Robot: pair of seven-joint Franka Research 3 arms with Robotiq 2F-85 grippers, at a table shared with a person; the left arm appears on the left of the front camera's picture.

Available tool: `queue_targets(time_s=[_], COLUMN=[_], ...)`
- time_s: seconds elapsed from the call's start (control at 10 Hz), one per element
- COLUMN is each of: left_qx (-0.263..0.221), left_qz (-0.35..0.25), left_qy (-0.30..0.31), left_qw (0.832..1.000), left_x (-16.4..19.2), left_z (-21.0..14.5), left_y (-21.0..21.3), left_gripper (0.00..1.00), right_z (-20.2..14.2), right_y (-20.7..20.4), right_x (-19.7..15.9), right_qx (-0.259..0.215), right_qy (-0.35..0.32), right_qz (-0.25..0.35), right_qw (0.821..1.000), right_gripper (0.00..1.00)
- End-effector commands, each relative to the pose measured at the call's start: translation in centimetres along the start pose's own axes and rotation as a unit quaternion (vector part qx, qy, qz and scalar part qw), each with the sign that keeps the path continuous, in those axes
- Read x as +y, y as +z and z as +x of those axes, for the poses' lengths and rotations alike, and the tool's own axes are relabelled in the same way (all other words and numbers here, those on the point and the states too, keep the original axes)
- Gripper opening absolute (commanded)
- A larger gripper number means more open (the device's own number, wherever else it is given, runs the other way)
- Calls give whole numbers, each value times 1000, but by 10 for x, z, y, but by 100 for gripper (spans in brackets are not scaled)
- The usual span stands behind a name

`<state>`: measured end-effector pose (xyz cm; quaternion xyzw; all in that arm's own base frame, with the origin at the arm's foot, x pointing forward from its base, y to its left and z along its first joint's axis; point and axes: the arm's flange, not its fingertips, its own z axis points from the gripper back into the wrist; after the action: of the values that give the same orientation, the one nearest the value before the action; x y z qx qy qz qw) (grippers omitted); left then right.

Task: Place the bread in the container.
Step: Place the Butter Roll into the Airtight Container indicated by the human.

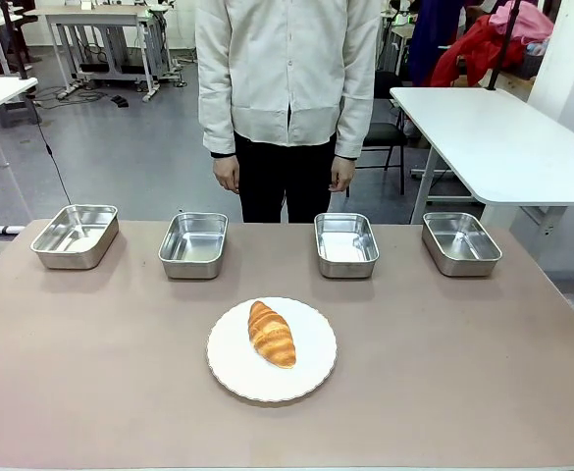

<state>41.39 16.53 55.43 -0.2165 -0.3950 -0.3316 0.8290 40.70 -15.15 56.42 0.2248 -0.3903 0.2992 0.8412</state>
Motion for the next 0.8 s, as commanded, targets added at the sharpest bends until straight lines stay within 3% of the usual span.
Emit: queue_targets(time_s=[0.0, 0.7], left_qx=[-5, -5], left_qz=[-3, -3], left_qy=[-4, -4], left_qw=[1000, 1000], left_x=[0, 0], left_z=[0, 0], left_y=[0, 0], left_gripper=[100, 100], right_z=[1, 1], right_y=[-2, -2], right_x=[-1, -1], right_qx=[-11, -11], right_qy=[6, 6], right_qz=[3, 3], right_qw=[1000, 1000], right_gripper=[100, 100])
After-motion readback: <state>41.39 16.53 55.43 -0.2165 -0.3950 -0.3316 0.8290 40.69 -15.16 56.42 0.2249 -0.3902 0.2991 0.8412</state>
